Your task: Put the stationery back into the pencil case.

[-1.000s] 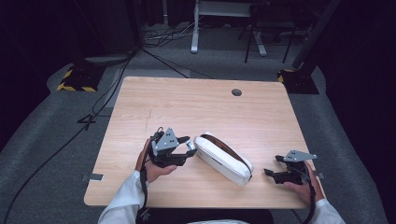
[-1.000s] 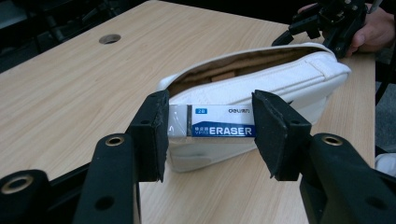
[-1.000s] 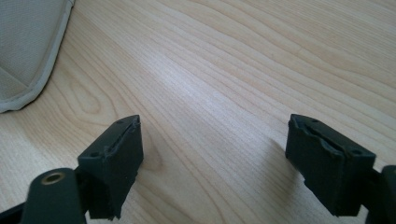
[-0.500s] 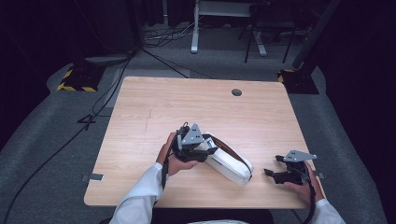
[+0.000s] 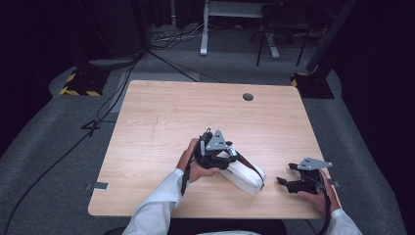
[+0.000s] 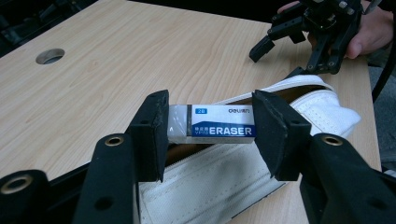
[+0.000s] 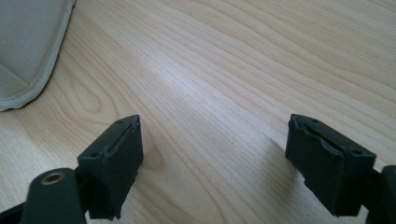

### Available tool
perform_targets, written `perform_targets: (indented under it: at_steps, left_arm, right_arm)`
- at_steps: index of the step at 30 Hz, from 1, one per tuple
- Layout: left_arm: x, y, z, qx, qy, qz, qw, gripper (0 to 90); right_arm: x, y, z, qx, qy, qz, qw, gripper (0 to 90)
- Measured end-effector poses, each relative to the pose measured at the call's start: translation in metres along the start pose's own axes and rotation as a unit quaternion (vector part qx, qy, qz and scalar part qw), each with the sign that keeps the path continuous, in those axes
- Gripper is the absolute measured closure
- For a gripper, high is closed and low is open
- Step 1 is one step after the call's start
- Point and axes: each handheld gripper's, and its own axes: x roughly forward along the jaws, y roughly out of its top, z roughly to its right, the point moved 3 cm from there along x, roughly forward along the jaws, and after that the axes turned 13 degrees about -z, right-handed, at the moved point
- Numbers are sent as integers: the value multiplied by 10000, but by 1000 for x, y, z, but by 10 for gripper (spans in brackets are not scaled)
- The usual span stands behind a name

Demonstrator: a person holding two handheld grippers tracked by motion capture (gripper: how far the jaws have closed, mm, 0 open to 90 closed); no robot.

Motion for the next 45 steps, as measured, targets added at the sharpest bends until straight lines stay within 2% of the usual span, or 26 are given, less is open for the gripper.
perform_targets:
  at_steps: [6,15,18,31,37,45]
  left_arm:
    - [6,1,1,-73,12,-22,10000,483]
    - [14,0,3,-139,225,-86,9996,482]
    - [15,0,3,-162,215,-75,9996,482]
    - [13,-4,2,-289,326,-79,9990,475]
    - [14,-7,1,-340,372,-167,9986,440]
    - [7,-9,-3,-410,431,-86,9982,421]
  right_arm:
    - [0,0,0,-13,-3,-4,10000,195]
    - [0,0,-1,-25,-22,17,10000,195]
    - [0,0,-1,-42,-34,10,10000,195]
    - [0,0,-1,-60,-65,29,10000,195]
    - [-1,0,-1,-62,-70,29,10000,195]
    - [-1,-1,-2,-54,-64,24,10000,195]
